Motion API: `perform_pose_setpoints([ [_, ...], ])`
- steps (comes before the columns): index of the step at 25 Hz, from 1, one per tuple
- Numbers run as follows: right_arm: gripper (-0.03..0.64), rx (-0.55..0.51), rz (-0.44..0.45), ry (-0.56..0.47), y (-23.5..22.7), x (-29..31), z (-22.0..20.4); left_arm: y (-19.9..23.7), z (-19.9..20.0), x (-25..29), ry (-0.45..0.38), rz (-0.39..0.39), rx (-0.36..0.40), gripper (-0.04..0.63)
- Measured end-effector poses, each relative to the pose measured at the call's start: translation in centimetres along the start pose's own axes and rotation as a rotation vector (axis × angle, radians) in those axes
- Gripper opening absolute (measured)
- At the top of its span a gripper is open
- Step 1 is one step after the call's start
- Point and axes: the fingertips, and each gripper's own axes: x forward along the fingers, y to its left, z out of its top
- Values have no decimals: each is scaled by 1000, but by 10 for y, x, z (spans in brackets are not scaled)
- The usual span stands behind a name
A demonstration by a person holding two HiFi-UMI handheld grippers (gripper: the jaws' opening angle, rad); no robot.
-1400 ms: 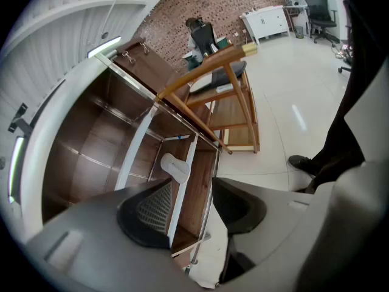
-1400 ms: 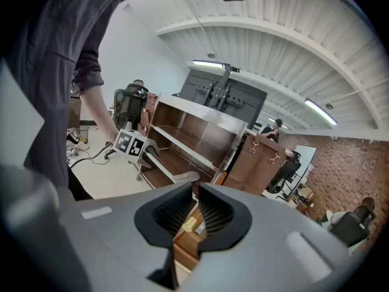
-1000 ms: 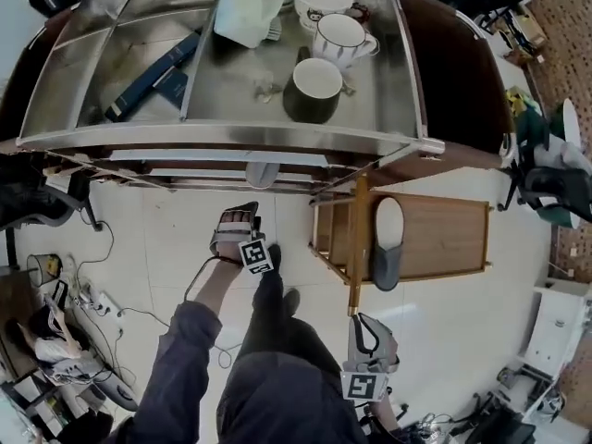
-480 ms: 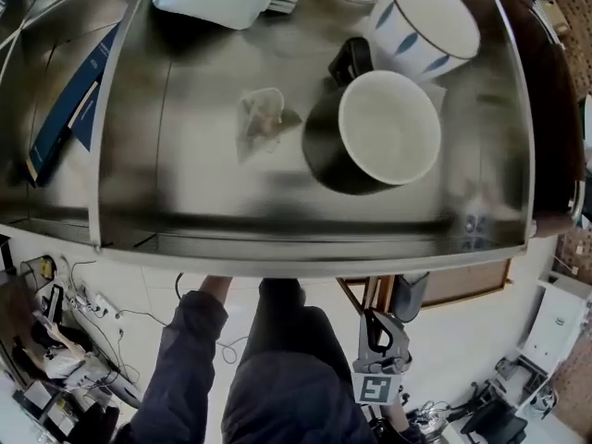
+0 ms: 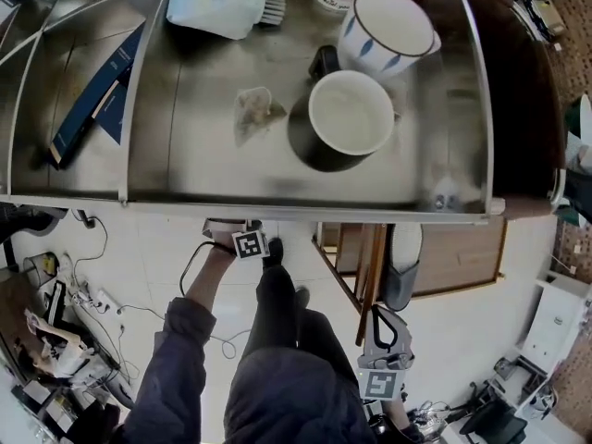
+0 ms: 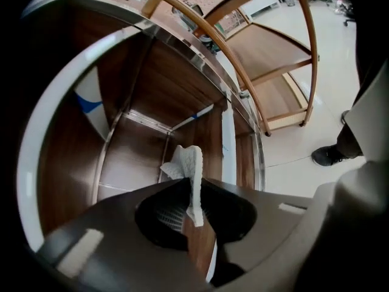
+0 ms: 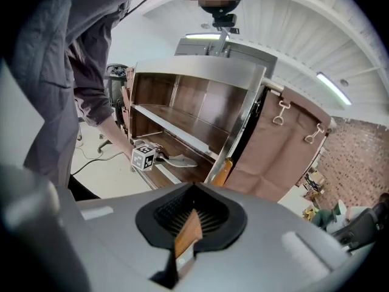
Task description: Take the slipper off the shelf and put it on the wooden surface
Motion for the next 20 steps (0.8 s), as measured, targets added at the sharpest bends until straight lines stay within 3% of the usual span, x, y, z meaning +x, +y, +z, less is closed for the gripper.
perform_pose_setpoints([
  [6,2,7,-28,-73,-16,-67,-4,14,15,-102,17,56,-59,61],
  [11,2,30,-59,-160,-35,-130,-48,2,49,-221,58,110,-124,63],
  [20,2,-31,-49,-318,-96,-285,-163,-44,223,-440,88,258,-180,64],
])
